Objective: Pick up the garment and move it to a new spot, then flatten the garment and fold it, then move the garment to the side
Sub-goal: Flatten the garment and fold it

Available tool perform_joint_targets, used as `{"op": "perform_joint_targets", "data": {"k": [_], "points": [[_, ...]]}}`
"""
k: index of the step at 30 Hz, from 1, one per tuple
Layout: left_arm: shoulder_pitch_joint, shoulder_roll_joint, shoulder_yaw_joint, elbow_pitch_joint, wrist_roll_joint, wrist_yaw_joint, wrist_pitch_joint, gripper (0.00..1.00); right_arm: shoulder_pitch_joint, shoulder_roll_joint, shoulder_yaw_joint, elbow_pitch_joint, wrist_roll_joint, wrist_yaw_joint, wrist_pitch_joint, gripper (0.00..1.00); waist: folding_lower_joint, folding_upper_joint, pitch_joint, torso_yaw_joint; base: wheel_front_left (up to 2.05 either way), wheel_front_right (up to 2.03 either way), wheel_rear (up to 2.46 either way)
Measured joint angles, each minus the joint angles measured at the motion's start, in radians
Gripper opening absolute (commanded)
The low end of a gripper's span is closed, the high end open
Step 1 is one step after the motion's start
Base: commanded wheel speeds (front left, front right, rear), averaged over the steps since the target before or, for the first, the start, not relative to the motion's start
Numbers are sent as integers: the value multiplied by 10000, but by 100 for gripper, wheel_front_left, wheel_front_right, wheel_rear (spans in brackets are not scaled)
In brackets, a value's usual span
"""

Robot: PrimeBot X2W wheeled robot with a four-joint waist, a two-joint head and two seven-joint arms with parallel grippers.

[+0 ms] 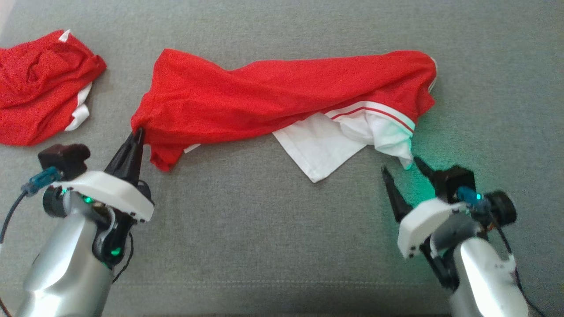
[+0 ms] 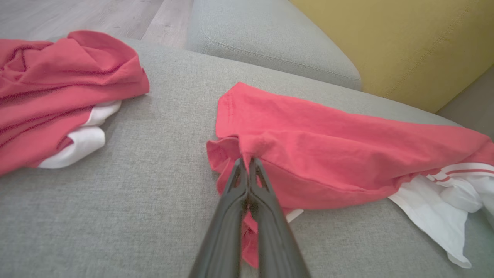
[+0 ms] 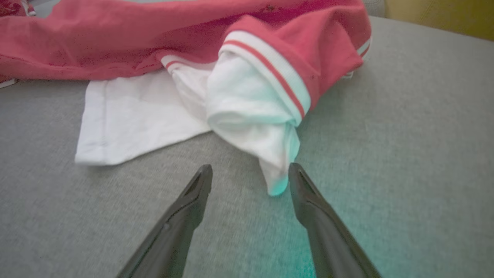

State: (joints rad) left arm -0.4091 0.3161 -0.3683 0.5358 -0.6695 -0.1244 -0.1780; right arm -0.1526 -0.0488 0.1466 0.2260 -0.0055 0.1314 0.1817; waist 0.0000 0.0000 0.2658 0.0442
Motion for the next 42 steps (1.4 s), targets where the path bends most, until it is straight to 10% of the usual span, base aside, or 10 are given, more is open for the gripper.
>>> {"op": "perform_joint_targets", "data": {"k": [7, 8, 9, 25, 42], "points": [[-151, -52, -63, -280, 81, 0, -192, 0, -863, -2, -430, 894, -556, 0, -58, 89, 0, 0, 226, 246, 0, 0, 0], [-151, -56, -63, -316, 81, 0, -234, 0, -862, -4, -466, 1026, -545, 0, -59, 33, 0, 0, 238, 256, 0, 0, 0], [-151, -59, -59, -370, 84, 4, -293, 0, -861, -4, -493, 1089, -483, 0, -115, 0, 0, 0, 250, 267, 0, 0, 0], [-15, 732, 1007, -3177, 608, 809, -696, 0, -887, -27, -1563, -2368, 1576, 0, -251, 0, 0, 0, -520, -90, 0, 0, 0], [-333, 1693, 1271, -7565, 1020, 1925, 1106, 0, -2891, -226, -3776, -6811, 3501, 0, 1191, 0, 0, 0, -1563, -249, 0, 0, 0]]}}
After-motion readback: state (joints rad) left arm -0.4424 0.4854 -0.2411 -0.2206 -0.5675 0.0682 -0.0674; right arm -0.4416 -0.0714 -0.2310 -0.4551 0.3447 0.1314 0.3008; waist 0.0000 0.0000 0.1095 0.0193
